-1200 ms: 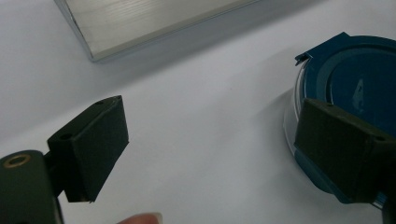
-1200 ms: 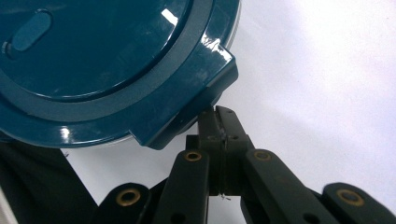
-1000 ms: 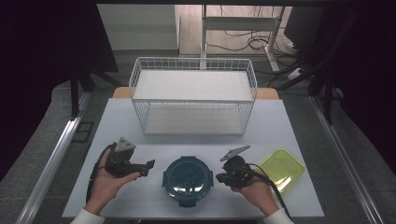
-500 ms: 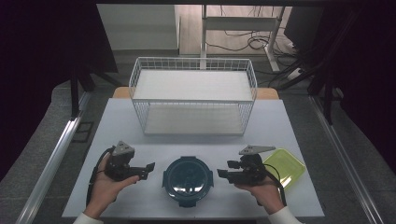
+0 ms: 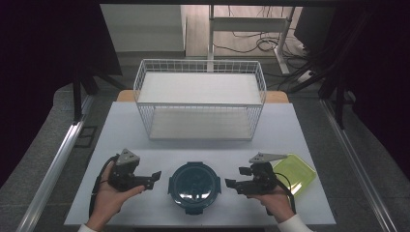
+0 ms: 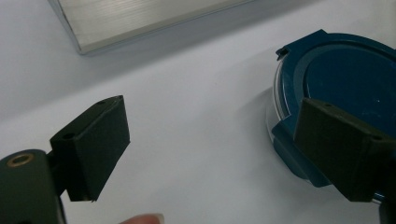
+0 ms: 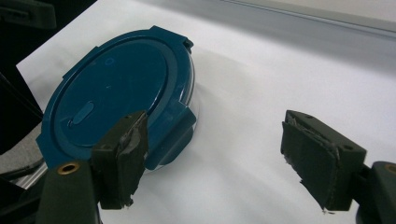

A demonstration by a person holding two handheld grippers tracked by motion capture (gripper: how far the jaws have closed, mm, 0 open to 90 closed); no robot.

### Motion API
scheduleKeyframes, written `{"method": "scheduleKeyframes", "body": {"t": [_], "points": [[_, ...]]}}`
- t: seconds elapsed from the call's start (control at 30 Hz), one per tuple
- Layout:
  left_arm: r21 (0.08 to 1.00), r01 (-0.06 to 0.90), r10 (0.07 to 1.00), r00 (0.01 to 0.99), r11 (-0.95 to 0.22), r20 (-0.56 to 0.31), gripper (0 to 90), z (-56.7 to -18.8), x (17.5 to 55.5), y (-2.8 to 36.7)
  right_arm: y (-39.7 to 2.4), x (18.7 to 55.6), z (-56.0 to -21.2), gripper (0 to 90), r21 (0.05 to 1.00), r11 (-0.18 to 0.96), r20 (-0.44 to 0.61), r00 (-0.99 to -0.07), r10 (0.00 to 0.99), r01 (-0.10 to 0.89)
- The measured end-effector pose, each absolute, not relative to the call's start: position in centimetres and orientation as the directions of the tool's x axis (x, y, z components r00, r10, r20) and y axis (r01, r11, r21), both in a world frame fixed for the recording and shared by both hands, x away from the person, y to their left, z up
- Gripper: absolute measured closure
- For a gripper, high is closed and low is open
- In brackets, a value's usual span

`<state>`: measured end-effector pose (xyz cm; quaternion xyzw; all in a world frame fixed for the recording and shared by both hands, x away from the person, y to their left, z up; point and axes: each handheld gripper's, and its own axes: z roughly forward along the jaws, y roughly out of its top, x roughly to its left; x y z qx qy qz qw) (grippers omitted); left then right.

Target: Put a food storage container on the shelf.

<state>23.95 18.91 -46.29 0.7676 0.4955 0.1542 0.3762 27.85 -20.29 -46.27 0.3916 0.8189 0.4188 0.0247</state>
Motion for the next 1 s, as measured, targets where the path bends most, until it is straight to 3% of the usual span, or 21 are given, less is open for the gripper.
{"method": "scheduleKeyframes", "body": {"t": [0.47, 1.0], "points": [[0.734, 0.664, 0.847, 0.466, -0.145, -0.255, 12.7, -46.1, 22.9, 19.2, -19.2, 28.7, -46.5, 19.3, 0.68, 0.303, 0.374, -0.67, 0.641, 0.668], [0.668, 0.737, 0.766, 0.486, -0.102, -0.42, 18.1, -47.3, 23.7, 18.4, -17.6, 28.6, -47.4, 16.5, 0.633, 0.305, 0.462, -0.664, 0.589, 0.711]]}}
